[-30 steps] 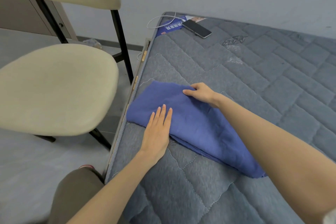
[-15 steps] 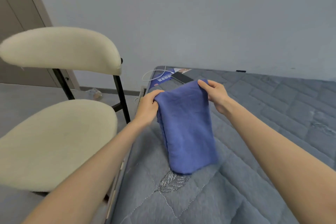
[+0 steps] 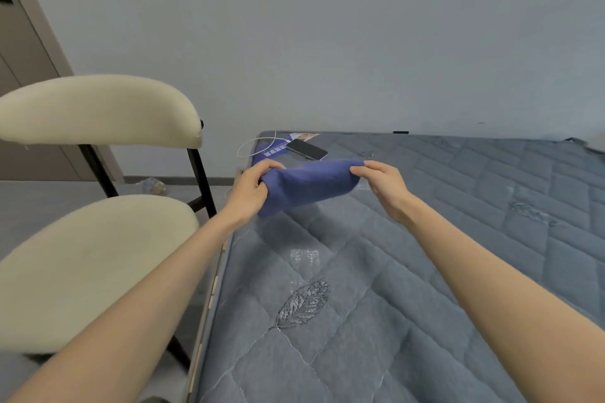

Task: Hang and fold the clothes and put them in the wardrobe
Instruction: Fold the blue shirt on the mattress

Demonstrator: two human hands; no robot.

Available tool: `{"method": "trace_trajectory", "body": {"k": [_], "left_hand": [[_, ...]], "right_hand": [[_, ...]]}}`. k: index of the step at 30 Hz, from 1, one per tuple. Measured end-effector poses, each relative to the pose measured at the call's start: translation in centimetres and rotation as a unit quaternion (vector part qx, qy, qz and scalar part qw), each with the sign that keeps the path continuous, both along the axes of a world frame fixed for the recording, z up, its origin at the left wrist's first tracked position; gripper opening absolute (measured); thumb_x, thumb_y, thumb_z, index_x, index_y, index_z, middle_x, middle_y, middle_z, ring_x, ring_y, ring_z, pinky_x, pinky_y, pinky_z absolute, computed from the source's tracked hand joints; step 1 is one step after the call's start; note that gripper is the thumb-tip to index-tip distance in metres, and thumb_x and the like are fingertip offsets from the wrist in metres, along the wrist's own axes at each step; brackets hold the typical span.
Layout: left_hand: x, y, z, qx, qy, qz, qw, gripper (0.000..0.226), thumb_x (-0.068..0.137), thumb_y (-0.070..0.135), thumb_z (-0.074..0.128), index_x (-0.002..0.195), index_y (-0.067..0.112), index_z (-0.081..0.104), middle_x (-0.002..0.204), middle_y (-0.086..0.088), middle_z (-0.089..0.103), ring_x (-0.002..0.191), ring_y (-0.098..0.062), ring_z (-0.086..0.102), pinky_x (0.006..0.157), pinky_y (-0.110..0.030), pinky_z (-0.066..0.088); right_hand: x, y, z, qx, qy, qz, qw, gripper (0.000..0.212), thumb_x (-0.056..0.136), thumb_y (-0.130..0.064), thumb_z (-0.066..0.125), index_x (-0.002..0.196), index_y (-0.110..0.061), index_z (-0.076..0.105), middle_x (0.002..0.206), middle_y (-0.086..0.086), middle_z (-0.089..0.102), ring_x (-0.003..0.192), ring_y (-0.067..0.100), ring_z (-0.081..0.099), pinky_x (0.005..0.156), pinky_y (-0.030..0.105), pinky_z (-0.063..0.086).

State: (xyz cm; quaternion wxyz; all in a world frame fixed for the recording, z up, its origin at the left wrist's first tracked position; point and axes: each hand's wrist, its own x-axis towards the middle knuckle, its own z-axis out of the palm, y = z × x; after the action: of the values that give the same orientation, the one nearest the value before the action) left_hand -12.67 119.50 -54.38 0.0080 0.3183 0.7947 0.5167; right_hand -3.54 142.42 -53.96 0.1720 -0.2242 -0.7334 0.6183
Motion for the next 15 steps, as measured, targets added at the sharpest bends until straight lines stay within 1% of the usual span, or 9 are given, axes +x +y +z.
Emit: {"method": "trace_trajectory", "body": {"k": [1, 2, 3, 5, 6, 8, 10, 13, 15], "left_hand": [[1.1, -0.7, -1.2, -0.022, -0.003, -0.007, 1.0, 0.051, 0.076, -0.021, 0.029, 0.107, 0.003, 0.061, 0.105, -0.009, 0.063, 0.102, -0.022, 0.056, 0.089, -0.029, 0.041], [2.2, -1.4, -2.6, -0.047, -0.009, -0.012, 0.999, 0.049, 0.076, -0.02, 0.03, 0.106, 0.004, 0.061, 0.101, -0.007, 0.063, 0.097, -0.021, 0.056, 0.084, -0.027, 0.041], [3.1, -2.0, -4.0, -0.073, -0.017, -0.02, 0.997, 0.047, 0.076, -0.018, 0.031, 0.105, 0.005, 0.06, 0.095, -0.005, 0.062, 0.088, -0.018, 0.055, 0.077, -0.026, 0.04], [5.4, -3.5, -7.0, -0.129, -0.031, -0.052, 0.99, 0.043, 0.078, -0.015, 0.033, 0.101, 0.013, 0.056, 0.082, -0.001, 0.056, 0.068, -0.011, 0.048, 0.063, -0.026, 0.036], [6.6, -4.1, -8.4, -0.154, -0.038, -0.072, 0.985, 0.041, 0.078, -0.014, 0.034, 0.098, 0.017, 0.052, 0.077, 0.001, 0.052, 0.063, -0.01, 0.043, 0.059, -0.025, 0.033], [8.7, -5.1, -11.1, -0.196, -0.062, -0.11, 0.972, 0.036, 0.082, -0.01, 0.036, 0.092, 0.023, 0.044, 0.072, 0.002, 0.045, 0.062, -0.014, 0.036, 0.058, -0.029, 0.029], [10.6, -5.6, -12.7, -0.217, -0.087, -0.145, 0.961, 0.034, 0.086, -0.008, 0.038, 0.084, 0.026, 0.037, 0.07, 0.003, 0.041, 0.064, -0.015, 0.032, 0.06, -0.03, 0.028], [12.6, -6.0, -13.5, -0.227, -0.123, -0.195, 0.946, 0.033, 0.085, -0.011, 0.036, 0.079, 0.022, 0.037, 0.075, 0.001, 0.04, 0.068, -0.015, 0.031, 0.064, -0.03, 0.028], [13.5, -6.0, -13.7, -0.245, -0.149, -0.217, 0.933, 0.032, 0.085, -0.013, 0.033, 0.078, 0.019, 0.036, 0.078, -0.001, 0.039, 0.07, -0.014, 0.032, 0.064, -0.027, 0.028]], "right_hand": [[1.2, -0.4, -1.3, -0.001, -0.015, 0.004, 1.0, 0.014, 0.084, -0.01, 0.065, 0.073, -0.018, 0.066, 0.059, -0.017, 0.059, 0.053, -0.004, 0.048, 0.052, 0.009, 0.034], [2.3, -0.9, -2.6, -0.009, -0.028, 0.004, 1.0, 0.023, 0.084, -0.007, 0.063, 0.065, -0.019, 0.06, 0.049, -0.018, 0.052, 0.046, -0.002, 0.043, 0.046, 0.009, 0.032], [3.3, -1.4, -3.9, -0.018, -0.043, 0.004, 0.999, 0.028, 0.085, -0.005, 0.06, 0.061, -0.019, 0.056, 0.044, -0.018, 0.047, 0.044, 0.0, 0.039, 0.044, 0.009, 0.03], [5.7, -2.5, -6.5, -0.028, -0.079, 0.008, 0.996, 0.032, 0.085, -0.004, 0.054, 0.057, -0.019, 0.052, 0.046, -0.011, 0.042, 0.049, 0.005, 0.032, 0.047, 0.015, 0.027], [6.7, -3.1, -7.7, -0.032, -0.095, 0.011, 0.995, 0.033, 0.085, -0.004, 0.053, 0.056, -0.02, 0.051, 0.049, -0.008, 0.04, 0.052, 0.009, 0.03, 0.049, 0.02, 0.025], [8.8, -4.1, -9.7, -0.044, -0.108, 0.01, 0.993, 0.033, 0.085, -0.005, 0.05, 0.056, -0.02, 0.048, 0.056, -0.003, 0.038, 0.059, 0.012, 0.029, 0.055, 0.025, 0.025], [10.4, -4.9, -11.1, -0.066, -0.099, 0.001, 0.993, 0.034, 0.085, -0.003, 0.048, 0.055, -0.021, 0.047, 0.058, -0.005, 0.039, 0.062, 0.012, 0.03, 0.057, 0.026, 0.026], [12.2, -5.5, -12.3, -0.071, -0.116, -0.014, 0.991, 0.036, 0.086, -0.003, 0.049, 0.054, -0.021, 0.049, 0.053, -0.009, 0.043, 0.059, 0.011, 0.033, 0.054, 0.024, 0.029], [13.2, -5.5, -12.6, -0.069, -0.159, -0.026, 0.984, 0.027, 0.085, -0.006, 0.052, 0.061, -0.017, 0.054, 0.061, -0.002, 0.045, 0.061, 0.015, 0.037, 0.055, 0.025, 0.032]]}}
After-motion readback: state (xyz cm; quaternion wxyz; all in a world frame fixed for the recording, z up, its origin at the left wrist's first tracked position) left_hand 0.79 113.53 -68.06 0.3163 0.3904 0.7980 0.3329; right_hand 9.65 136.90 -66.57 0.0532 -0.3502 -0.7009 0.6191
